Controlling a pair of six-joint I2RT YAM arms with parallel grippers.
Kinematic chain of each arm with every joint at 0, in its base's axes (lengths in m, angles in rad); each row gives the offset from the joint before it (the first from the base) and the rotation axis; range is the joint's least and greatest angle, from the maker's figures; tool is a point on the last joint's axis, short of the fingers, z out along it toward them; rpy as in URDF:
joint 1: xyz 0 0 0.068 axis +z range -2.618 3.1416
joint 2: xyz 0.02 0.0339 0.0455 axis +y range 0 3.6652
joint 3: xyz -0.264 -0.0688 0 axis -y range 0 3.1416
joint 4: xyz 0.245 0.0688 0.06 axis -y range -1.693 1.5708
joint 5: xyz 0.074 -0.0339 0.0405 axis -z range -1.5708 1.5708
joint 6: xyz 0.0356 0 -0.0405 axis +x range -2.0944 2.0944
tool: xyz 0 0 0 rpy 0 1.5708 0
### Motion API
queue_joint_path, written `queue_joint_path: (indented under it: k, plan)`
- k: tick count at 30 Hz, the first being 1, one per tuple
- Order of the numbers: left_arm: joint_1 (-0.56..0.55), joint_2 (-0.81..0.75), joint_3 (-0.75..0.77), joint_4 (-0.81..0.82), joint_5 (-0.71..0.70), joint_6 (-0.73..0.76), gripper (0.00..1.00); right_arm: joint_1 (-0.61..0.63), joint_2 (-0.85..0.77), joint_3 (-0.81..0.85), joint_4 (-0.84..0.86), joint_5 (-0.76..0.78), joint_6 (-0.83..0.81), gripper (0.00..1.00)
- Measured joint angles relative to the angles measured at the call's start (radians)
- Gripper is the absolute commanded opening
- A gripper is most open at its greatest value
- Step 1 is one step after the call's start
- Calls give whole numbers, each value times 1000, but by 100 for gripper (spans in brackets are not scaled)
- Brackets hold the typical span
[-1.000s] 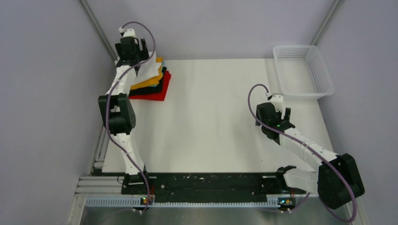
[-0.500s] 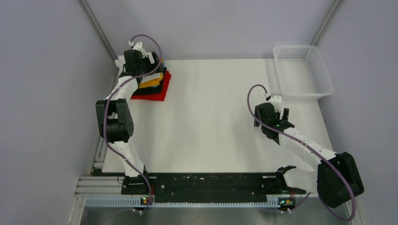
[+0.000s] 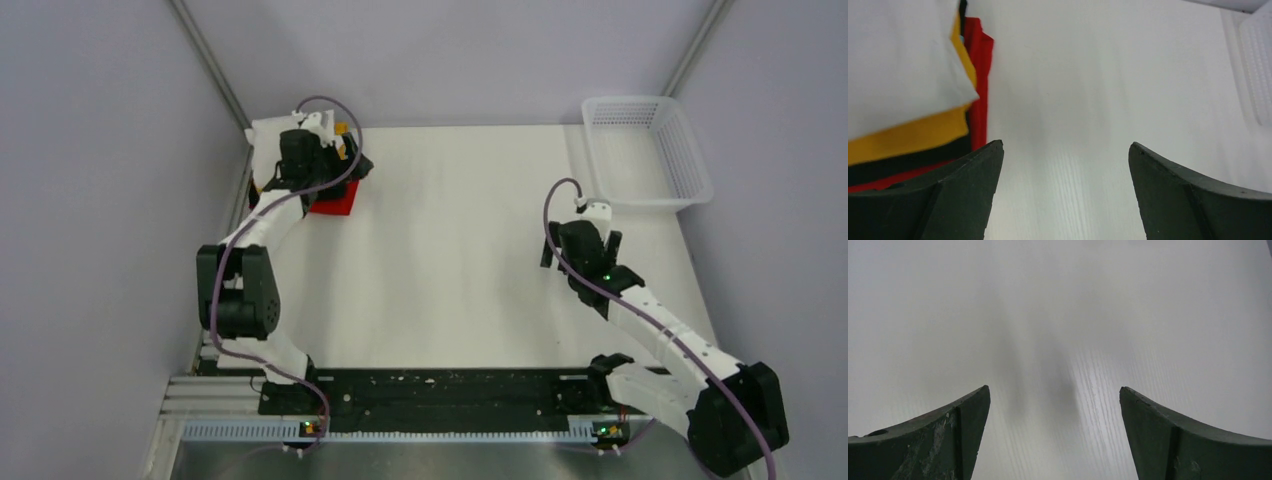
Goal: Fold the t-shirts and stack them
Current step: Reset both arms
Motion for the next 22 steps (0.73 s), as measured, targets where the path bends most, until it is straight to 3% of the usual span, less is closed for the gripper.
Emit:
queue_joint_path:
  k: [5,7,14,18,22]
  plan:
    - [-158,-326,-238,-23,-92,-15,99,0,-150,-4,-2,-43,26,99]
    - [-228,-525,-363,-29,-143,-29,99,0,-218,-16,5,-49,40,99]
    - [-239,-1026,-739,-60,-313,-159,99,0,-441,-156,51,-71,111,99]
    - [-239,-1157,-881,-122,-388,-231,99,0,-522,-215,48,-68,133,99]
    - [-238,-1177,-907,-160,-431,-266,99,0,-579,-223,50,-63,139,99]
